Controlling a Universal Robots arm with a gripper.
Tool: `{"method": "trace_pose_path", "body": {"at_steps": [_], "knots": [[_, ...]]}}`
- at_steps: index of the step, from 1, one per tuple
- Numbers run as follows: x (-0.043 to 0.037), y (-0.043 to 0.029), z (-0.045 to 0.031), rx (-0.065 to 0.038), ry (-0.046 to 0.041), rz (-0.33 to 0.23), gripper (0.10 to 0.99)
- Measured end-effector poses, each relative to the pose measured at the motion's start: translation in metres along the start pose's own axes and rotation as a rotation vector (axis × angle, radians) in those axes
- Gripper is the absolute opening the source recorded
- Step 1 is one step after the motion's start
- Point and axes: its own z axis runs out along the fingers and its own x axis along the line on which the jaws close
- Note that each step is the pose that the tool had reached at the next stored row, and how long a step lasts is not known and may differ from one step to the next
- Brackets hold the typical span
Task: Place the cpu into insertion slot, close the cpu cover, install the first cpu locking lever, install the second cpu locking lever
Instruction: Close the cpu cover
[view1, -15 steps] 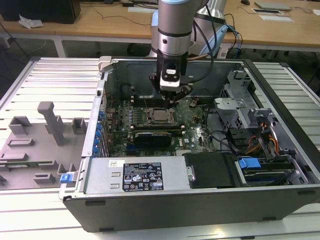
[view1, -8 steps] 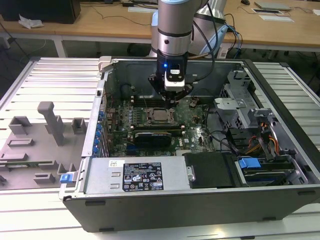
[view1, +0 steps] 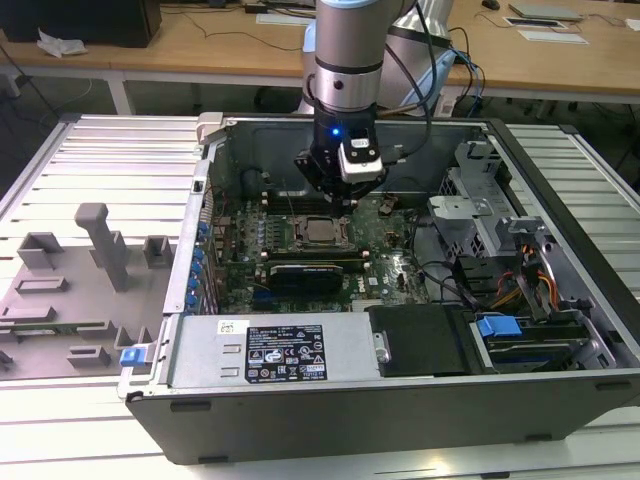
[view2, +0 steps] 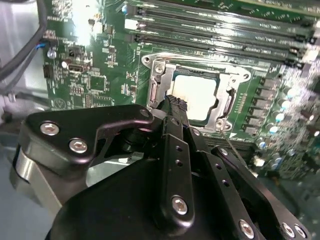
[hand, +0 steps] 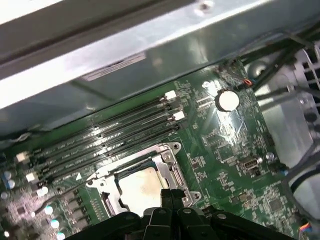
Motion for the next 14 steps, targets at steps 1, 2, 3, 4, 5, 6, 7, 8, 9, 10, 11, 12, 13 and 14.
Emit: {"method": "trace_pose_path", "body": {"at_steps": [1,2,3,4,5,6,7,8,9,10,11,12,13,14], "knots": [[0.0,0.0,0.0,0.0,-0.0009,-0.029,0.106],[0.0,0.0,0.0,-0.001,-0.0016,-0.051,0.106],[0.0,0.0,0.0,-0.001,-0.0024,-0.076,0.106],[0.0,0.0001,0.0,-0.001,-0.003,-0.098,0.106],[0.0,0.0001,0.0,-0.002,-0.0035,-0.113,0.106],[0.0001,0.0001,0.0,-0.002,-0.004,-0.13,0.106],[0.0001,0.0002,0.0,-0.002,-0.0051,-0.164,0.106],[0.0001,0.0002,0.0,-0.002,-0.0061,-0.196,0.106],[0.0001,0.0002,0.0,-0.003,-0.007,-0.225,0.106],[0.0001,0.0003,0.0,-0.003,-0.0075,-0.243,0.106],[0.0001,0.0003,0.0,-0.004,-0.0081,-0.261,0.106],[0.0001,0.0003,0.0,-0.004,-0.0087,-0.281,0.106],[0.0001,0.0003,-0.0001,-0.003,-0.0096,-0.303,0.106],[0.0002,0.0003,-0.0001,-0.002,-0.0103,-0.321,0.106]]}}
